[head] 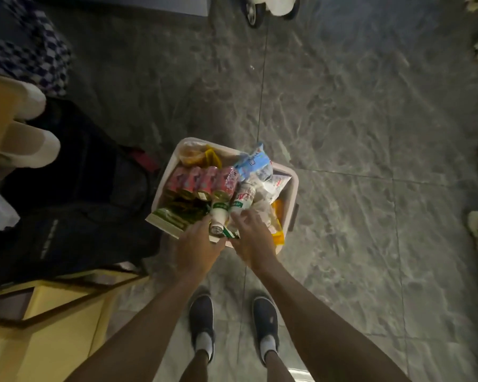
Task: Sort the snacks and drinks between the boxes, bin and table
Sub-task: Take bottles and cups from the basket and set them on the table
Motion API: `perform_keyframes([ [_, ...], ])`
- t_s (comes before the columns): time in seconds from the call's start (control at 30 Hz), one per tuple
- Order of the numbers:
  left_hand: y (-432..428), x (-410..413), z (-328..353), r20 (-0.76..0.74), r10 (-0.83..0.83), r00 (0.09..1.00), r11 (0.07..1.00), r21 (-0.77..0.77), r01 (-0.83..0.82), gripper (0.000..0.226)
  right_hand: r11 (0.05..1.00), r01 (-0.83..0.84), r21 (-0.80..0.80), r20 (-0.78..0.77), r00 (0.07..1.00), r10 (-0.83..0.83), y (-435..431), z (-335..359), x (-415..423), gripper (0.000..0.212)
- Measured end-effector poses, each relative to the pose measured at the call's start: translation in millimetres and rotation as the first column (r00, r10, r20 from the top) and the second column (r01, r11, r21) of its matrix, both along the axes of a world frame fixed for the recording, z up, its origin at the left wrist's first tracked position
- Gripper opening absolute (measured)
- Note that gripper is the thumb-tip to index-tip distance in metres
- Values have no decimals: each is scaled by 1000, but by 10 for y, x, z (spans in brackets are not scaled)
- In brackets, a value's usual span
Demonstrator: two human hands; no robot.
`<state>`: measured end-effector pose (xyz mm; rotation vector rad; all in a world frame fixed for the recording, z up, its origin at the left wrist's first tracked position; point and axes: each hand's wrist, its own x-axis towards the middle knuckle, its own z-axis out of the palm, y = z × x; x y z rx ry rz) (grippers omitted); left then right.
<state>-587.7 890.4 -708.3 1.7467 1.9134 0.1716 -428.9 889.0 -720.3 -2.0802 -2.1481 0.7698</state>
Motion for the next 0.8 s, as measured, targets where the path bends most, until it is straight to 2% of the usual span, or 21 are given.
perform_keyframes([
  [0.13, 19, 40, -118, -11, -6, 1000, 997, 79, 7, 56, 981, -58, 183, -3, 998, 59, 7, -167, 12, 47],
  [0.27, 7, 22, -62, -20, -7, 1000, 992, 129, 10, 40, 959, -113, 259, -13, 993, 120, 24, -132, 95, 32],
  [0.43, 111, -20, 197, 44, -23, 999, 985, 173, 15, 40, 946, 27, 324, -139, 990, 19, 127, 169, 194, 27],
  [0.57, 197, 21, 548, 114, -82, 990, 984, 168, 62, 32, 942, 168, 289, -231, 968, -102, 193, 518, 238, 31],
  [0.7, 262, 60, 1110, 173, -98, 980, 970, 237, 56, 20, 927, 257, 273, -288, 941, -176, 174, 1104, 249, 27],
  [0.8, 352, 87, 1701, 205, -114, 972, 951, 304, 48, 19, 915, 301, 268, -311, 926, -213, 189, 1624, 312, 26],
])
